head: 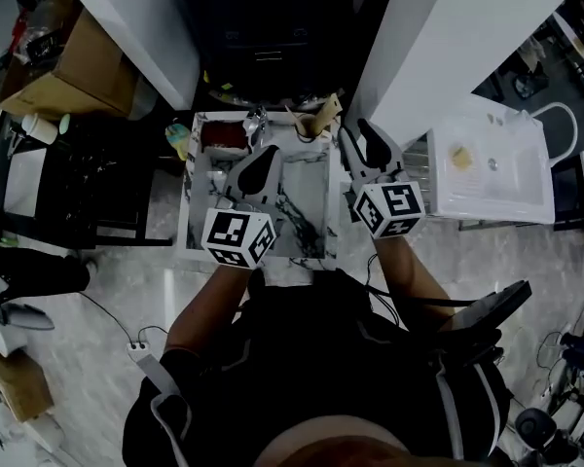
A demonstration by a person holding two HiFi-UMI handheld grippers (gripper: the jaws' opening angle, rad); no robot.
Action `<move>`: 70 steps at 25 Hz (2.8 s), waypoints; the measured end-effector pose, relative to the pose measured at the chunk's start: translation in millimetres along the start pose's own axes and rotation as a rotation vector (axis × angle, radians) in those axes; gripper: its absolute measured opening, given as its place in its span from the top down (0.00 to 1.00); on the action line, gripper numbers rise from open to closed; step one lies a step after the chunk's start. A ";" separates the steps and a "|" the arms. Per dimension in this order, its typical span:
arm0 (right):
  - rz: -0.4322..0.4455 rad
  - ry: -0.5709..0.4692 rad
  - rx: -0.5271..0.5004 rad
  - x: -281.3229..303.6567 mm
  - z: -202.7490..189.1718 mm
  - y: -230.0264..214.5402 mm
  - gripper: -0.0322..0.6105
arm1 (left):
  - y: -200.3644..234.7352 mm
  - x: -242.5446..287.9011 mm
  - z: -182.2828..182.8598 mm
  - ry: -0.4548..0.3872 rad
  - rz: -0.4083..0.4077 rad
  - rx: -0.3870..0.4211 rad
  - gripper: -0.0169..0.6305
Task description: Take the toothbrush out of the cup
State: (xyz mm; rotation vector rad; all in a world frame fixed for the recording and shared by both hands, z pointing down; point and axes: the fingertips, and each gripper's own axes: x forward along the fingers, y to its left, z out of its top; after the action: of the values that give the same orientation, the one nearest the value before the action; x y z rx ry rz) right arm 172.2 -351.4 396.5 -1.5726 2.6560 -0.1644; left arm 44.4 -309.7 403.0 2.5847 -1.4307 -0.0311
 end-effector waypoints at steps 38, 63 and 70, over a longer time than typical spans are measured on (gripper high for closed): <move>0.129 0.233 0.149 126.4 -185.7 -56.6 0.80 | 38.9 62.5 -116.6 0.129 0.250 -0.045 0.85; 0.010 0.071 0.079 93.6 -73.6 -42.7 0.87 | 19.5 36.5 -58.6 0.089 0.064 -0.037 0.85; -0.058 -0.001 0.056 63.3 -23.2 -30.4 0.87 | 16.6 19.9 -29.1 0.037 -0.008 -0.008 0.85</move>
State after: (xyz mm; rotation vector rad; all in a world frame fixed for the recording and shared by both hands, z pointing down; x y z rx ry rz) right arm 165.9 -419.9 423.8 -1.6331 2.5825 -0.2373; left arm 44.3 -330.6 435.8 2.5704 -1.4047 0.0103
